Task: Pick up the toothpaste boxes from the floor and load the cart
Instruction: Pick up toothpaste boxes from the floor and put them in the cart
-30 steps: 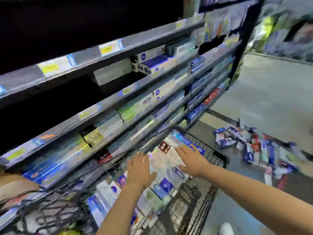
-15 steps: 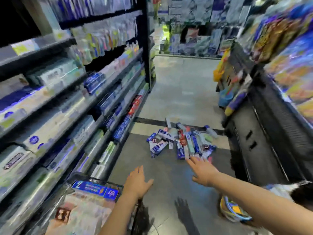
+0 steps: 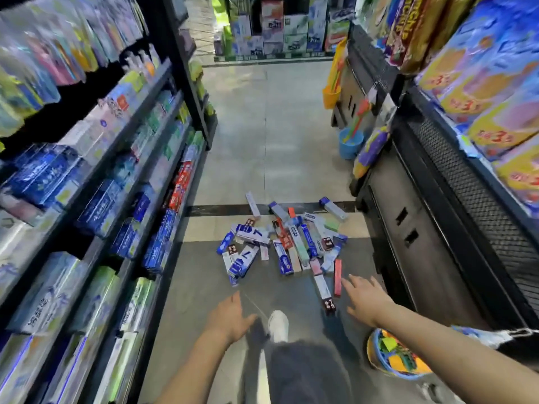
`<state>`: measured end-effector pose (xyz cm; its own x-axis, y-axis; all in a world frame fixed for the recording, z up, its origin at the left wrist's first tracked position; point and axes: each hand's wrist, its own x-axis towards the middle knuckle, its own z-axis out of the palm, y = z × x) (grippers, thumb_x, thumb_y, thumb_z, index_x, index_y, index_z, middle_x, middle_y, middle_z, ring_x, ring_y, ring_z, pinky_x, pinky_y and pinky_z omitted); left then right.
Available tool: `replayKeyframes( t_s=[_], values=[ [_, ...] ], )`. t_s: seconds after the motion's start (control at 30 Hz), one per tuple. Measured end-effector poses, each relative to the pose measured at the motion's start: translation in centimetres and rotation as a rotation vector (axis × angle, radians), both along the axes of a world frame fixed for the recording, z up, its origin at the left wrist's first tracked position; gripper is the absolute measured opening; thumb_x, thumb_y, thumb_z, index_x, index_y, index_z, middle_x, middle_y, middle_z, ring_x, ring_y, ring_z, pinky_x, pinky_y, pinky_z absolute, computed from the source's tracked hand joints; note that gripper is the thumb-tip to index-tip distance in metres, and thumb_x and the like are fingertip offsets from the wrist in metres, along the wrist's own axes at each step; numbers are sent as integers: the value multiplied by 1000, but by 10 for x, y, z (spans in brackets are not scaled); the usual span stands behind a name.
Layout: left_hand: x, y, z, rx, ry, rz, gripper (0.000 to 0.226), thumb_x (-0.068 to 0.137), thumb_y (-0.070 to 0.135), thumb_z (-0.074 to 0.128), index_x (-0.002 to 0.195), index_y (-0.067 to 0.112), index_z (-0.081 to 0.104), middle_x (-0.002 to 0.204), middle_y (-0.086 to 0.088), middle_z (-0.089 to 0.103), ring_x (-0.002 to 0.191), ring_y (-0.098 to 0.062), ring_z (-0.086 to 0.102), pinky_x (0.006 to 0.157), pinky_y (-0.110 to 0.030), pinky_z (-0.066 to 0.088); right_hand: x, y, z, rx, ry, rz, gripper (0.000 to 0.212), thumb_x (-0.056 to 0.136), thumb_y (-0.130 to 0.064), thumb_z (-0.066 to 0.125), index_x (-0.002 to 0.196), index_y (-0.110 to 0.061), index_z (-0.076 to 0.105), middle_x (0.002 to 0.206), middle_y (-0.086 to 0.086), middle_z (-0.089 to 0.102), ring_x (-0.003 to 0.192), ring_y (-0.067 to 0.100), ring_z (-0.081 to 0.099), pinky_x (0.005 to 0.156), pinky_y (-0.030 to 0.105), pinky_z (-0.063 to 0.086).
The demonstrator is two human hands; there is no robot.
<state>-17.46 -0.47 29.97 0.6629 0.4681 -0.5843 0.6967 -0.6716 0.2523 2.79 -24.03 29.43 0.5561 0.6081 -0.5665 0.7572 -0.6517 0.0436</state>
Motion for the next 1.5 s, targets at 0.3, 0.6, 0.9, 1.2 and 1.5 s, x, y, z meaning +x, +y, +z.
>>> replayKeyframes(
  t_s=[0.3, 0.6, 0.9, 1.2, 1.5],
  values=[
    [147, 115, -32, -44, 71, -61, 59, 88, 41, 53, 136, 11, 37, 135, -12, 49, 123, -29, 49, 96, -36, 41, 111, 119, -27, 62, 111, -177, 78, 91, -41, 52, 152, -17, 10, 152, 7, 28, 139, 25, 32, 116, 41, 21],
    [225, 146, -133, -192, 229, -91, 58, 87, 46, 49, 136, 17, 36, 132, -10, 54, 119, -28, 52, 96, -38, 45, 179, 167, -108, 72, 311, -463, 68, 87, -46, 50, 145, -28, 19, 142, 6, 41, 122, 32, 50, 97, 41, 44],
    [288, 149, -305, -335, 283, 75, 44, 93, 37, 46, 128, 12, 40, 130, -10, 51, 119, -28, 50, 91, -36, 44, 241, 192, -288, -7, 467, -610, 71, 92, -28, 57, 149, -13, 18, 148, 12, 34, 132, 28, 41, 103, 32, 37],
    [360, 138, -523, -429, 271, 329, 44, 94, 41, 49, 124, 10, 40, 125, -10, 53, 113, -25, 53, 82, -31, 42, 306, 219, -509, -54, 463, -529, 70, 93, -33, 55, 149, -8, 20, 145, 12, 39, 129, 26, 43, 104, 35, 38],
    [416, 117, -658, -316, 221, 604, 87, 82, 48, 66, 142, 6, 20, 134, -13, 45, 118, -30, 51, 88, -38, 45, 324, 259, -630, 111, 462, -709, 68, 86, -39, 64, 137, -20, 23, 115, 8, 60, 98, 30, 62, 78, 40, 53]
  ],
)
